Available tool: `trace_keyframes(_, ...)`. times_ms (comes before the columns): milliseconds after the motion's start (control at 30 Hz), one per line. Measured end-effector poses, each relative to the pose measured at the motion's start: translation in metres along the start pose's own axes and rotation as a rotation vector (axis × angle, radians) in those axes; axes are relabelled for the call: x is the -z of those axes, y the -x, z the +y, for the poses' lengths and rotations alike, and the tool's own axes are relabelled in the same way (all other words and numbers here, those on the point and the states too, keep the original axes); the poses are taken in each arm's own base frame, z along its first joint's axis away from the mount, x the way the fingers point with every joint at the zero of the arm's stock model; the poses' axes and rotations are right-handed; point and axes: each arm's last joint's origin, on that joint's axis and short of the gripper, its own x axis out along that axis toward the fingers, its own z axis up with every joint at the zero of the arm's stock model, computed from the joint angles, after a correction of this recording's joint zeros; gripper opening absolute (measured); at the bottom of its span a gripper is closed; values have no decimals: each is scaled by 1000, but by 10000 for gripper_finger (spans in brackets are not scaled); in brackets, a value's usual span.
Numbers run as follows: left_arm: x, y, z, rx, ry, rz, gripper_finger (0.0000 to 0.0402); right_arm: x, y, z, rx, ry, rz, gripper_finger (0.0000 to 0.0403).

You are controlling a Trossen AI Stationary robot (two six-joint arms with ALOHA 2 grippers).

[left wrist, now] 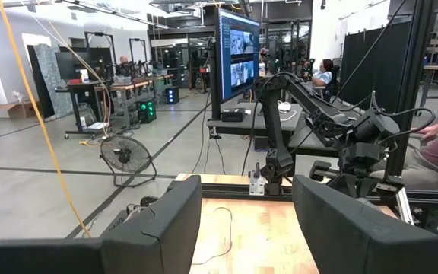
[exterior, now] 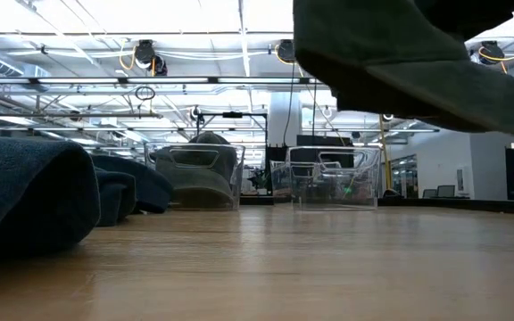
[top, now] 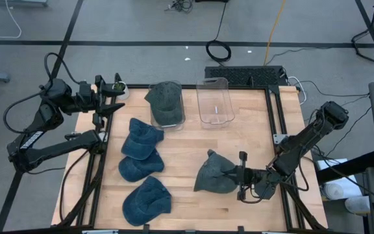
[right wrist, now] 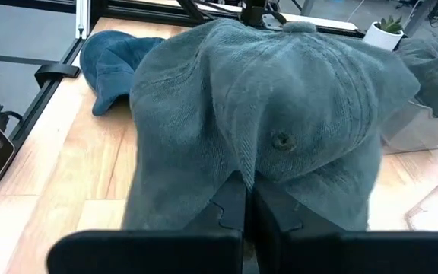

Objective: Pick & Place hat
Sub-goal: Put the gray cap into the left transparent bin

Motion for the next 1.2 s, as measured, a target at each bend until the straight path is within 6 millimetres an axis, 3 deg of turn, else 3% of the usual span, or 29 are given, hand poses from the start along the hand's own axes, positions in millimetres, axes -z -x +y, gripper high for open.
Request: trace_keyframes(1200, 0, 0, 0, 1, 0, 0, 214, 0, 4, 4, -23, -7, -14, 0)
